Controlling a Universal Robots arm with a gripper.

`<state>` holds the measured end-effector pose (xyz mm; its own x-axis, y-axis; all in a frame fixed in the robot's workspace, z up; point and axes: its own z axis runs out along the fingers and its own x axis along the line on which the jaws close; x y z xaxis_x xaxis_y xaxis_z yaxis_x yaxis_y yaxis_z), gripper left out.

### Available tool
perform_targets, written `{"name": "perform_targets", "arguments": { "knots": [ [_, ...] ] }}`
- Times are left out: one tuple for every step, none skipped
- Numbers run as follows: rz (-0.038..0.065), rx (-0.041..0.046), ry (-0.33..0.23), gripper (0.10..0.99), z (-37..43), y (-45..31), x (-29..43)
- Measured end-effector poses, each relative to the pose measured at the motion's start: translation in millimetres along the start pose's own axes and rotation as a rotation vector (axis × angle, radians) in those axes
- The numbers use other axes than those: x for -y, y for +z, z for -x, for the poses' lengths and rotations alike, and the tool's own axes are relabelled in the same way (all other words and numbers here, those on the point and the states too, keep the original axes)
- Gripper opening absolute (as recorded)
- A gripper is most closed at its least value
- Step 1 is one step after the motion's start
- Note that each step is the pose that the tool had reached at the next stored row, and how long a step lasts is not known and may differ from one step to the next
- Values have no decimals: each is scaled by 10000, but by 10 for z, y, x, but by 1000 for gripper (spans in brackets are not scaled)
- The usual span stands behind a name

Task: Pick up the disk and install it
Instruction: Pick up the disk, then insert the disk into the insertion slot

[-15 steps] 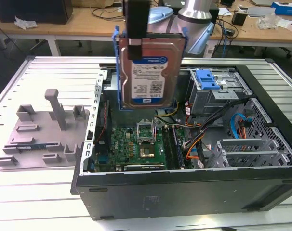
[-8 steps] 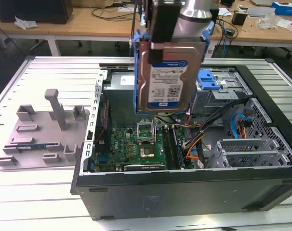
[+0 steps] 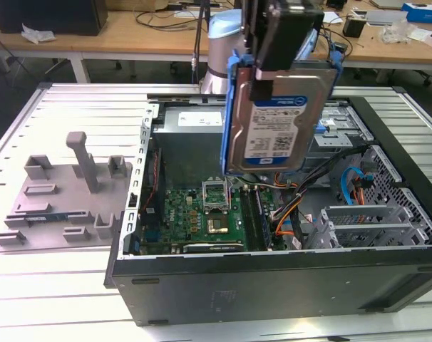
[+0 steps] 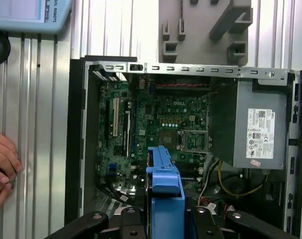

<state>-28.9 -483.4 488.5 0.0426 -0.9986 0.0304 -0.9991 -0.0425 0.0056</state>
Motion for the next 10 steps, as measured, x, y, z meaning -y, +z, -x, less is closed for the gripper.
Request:
{"name": "perform_targets", "arguments": {
  "knots": [
    [-1, -1, -1, 369, -11, 0, 29],
    [0, 0, -3, 369, -15, 0, 39],
    [0, 0, -1, 369, -14, 0, 40],
    [0, 0, 0, 369, -14, 0, 40],
    [0, 0, 1, 369, -15, 0, 40],
    [0, -1, -1, 369, -15, 0, 42],
    [0, -1, 0, 369, -15, 0, 41],
    [0, -1, -1, 369, -15, 0, 42],
    [0, 0, -1, 369, -15, 0, 43],
    [0, 0, -1, 369, -15, 0, 47]
  ]
}}
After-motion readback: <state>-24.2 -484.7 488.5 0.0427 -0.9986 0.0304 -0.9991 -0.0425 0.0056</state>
